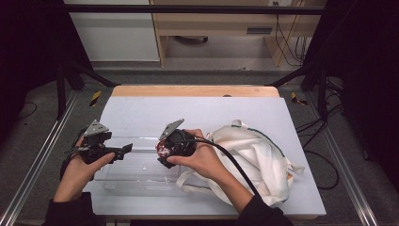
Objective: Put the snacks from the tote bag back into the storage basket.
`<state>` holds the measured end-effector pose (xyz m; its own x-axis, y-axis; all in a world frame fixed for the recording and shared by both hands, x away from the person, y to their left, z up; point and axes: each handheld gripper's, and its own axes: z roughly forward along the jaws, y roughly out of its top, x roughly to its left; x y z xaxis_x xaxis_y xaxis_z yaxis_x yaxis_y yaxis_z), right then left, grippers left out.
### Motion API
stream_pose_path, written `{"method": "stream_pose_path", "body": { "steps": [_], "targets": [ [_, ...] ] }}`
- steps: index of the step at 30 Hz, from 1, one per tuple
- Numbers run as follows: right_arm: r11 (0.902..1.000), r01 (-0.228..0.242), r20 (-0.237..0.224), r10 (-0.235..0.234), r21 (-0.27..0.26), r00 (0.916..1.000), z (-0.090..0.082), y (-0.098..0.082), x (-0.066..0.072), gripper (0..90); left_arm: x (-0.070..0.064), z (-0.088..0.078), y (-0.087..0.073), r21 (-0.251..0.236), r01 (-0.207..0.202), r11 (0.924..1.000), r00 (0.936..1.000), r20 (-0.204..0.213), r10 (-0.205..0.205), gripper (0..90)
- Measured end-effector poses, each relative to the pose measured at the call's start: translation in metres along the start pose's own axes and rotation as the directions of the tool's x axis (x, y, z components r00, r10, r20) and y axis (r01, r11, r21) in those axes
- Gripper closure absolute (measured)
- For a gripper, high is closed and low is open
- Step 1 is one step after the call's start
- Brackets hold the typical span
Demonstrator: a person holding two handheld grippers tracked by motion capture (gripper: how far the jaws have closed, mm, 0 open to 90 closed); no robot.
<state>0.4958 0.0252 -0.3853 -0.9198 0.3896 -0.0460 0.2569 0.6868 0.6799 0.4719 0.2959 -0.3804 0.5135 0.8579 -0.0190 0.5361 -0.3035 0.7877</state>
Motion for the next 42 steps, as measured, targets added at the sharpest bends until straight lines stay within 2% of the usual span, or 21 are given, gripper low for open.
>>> {"method": "stream_pose_path", "body": {
  "steps": [10,12,29,42],
  "targets": [
    [0.9987,0.039,0.016,-0.039,0.034,0.9991,0.007,-0.003,0.003,23.8,-0.002,0.000,0.001,0.001,-0.008,1.0000,1.0000,0.002,0.008,5.4],
    [0.9989,0.027,0.015,-0.028,0.038,0.9995,0.009,-0.004,0.003,23.8,-0.002,0.001,0.001,0.004,-0.010,0.9999,1.0000,0.002,0.010,5.4],
    [0.9987,0.024,0.009,-0.024,0.046,0.9997,0.015,-0.005,0.003,23.8,-0.001,0.000,0.001,-0.003,-0.006,1.0000,1.0000,0.000,0.006,5.3],
    [0.9963,0.047,0.012,-0.048,0.072,0.9988,0.017,-0.007,0.003,23.7,0.000,-0.001,0.001,-0.005,-0.004,1.0000,1.0000,-0.002,0.004,5.2]
  ]
}}
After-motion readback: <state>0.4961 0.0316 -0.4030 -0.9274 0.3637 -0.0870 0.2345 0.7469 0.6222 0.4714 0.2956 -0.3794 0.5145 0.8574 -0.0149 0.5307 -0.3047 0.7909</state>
